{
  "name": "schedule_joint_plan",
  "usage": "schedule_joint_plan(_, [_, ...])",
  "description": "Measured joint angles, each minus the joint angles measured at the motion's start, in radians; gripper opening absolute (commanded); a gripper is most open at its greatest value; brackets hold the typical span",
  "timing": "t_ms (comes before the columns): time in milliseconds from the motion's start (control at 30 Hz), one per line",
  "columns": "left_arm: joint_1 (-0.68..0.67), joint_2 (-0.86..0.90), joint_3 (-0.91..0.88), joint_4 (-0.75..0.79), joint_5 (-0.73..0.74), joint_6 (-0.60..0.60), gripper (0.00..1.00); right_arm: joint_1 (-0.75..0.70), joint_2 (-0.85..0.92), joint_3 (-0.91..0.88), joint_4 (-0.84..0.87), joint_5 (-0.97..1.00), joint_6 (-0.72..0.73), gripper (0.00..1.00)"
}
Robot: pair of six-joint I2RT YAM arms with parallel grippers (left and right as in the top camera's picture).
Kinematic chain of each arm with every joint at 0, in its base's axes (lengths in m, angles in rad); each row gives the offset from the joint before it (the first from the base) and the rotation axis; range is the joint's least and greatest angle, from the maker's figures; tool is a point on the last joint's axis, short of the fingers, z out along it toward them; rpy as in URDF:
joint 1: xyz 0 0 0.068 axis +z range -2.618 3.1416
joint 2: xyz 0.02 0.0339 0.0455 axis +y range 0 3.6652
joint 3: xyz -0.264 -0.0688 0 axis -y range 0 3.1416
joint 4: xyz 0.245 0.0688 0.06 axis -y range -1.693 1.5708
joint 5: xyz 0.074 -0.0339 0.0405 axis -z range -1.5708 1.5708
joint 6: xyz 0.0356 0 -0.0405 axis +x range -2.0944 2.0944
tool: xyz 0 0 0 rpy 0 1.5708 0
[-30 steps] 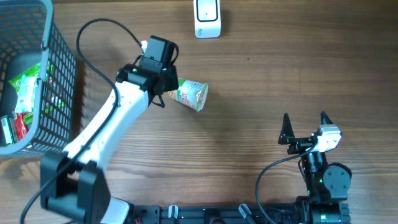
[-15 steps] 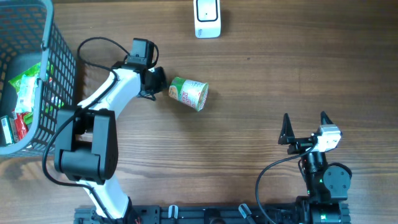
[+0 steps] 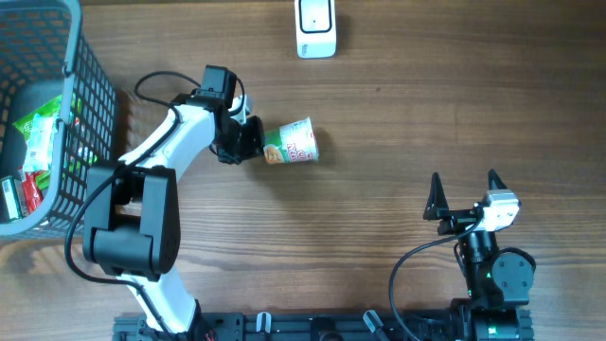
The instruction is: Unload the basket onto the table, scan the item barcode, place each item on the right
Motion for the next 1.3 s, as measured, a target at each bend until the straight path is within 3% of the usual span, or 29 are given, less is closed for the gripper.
schedule_joint_plan(133, [-0.002,0.000,-0.002,-0.113,0.093,0.004,0.04,0.000,0.000,0.000,0.000,0.000,0.000,1.00])
schedule_joint_plan(267, [-0.029,0.000,-0.002,-0.128,0.172,0.004,0.06,0.000,0.000,0.000,0.000,0.000,0.000,1.00])
schedule_joint_plan(600, [-0.228,-0.003,-0.002,-0.089,0.264,0.007,0.21,0.000,0.000,0.000,0.000,0.000,0.000,1.00])
schedule_joint_plan(700, [-0.283,-0.036,-0.002,-0.087,0.257,-0.003,0.30,0.000,0.000,0.000,0.000,0.000,0.000,1.00])
schedule_joint_plan(767, [-0.303,-0.081,-0.002,-0.087,0.230,-0.014,0.41,0.000,0.000,0.000,0.000,0.000,0.000,1.00])
schedule_joint_plan(800, [-0.308,-0.116,0.000,-0.086,0.198,-0.024,0.58,0.000,0.000,0.000,0.000,0.000,0.000,1.00])
schedule_joint_plan(867, [-0.311,-0.185,0.001,-0.076,0.127,-0.038,1.00,0.000,0.000,0.000,0.000,0.000,0.000,1.00])
schedule_joint_plan(1067, [-0.311,-0.317,0.024,0.011,-0.176,-0.022,1.00,0.000,0.000,0.000,0.000,0.000,-0.003,1.00])
schedule_joint_plan(1133, [-0.311,-0.312,0.026,0.039,-0.262,-0.002,0.87,0.000,0.000,0.000,0.000,0.000,-0.003,1.00])
schedule_joint_plan(1300, [-0.301,-0.235,0.026,0.100,-0.443,0.020,0.38,0.000,0.000,0.000,0.000,0.000,-0.003,1.00])
